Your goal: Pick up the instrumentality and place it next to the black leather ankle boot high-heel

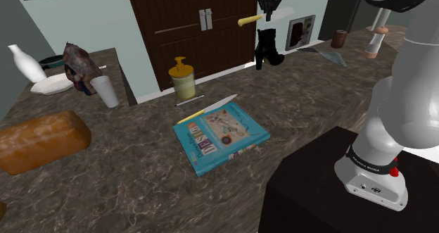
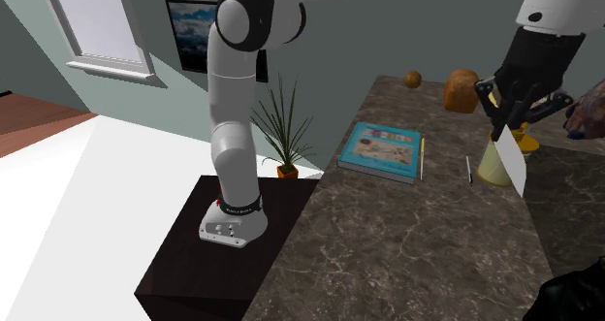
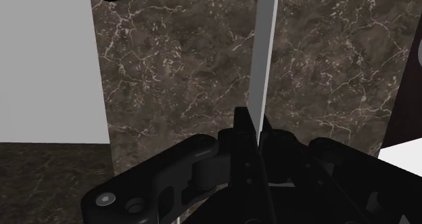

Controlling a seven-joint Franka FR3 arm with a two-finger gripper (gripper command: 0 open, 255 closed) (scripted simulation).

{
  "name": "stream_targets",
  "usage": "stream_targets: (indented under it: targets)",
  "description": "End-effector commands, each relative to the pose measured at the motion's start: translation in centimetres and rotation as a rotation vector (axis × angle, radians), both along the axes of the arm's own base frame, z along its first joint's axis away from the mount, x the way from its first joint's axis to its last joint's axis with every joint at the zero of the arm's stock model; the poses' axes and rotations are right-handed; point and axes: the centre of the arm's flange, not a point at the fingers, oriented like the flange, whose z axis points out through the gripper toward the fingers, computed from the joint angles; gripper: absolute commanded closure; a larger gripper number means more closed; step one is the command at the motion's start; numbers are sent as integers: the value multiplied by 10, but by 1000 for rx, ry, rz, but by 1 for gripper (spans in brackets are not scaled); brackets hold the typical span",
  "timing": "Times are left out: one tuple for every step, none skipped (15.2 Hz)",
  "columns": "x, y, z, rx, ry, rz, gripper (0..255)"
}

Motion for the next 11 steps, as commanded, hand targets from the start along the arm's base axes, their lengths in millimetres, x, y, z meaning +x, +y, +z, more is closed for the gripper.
stream_targets:
  targets:
    - [20, -13, -3, 0, -1, 4, 255]
    - [20, -13, -9, 0, -1, 4, 255]
    - [20, -13, -14, 0, -1, 4, 255]
    - [20, -13, -19, 0, -1, 4, 255]
    - [20, -13, -24, 0, -1, 4, 255]
    - [20, -13, -30, 0, -1, 4, 255]
    - [20, -13, -35, 0, -1, 4, 255]
    - [20, -13, -40, 0, -1, 4, 255]
    - [20, -13, -46, 0, -1, 4, 255]
    - [20, -13, -51, 0, -1, 4, 255]
    - [20, -13, -56, 0, -1, 4, 255]
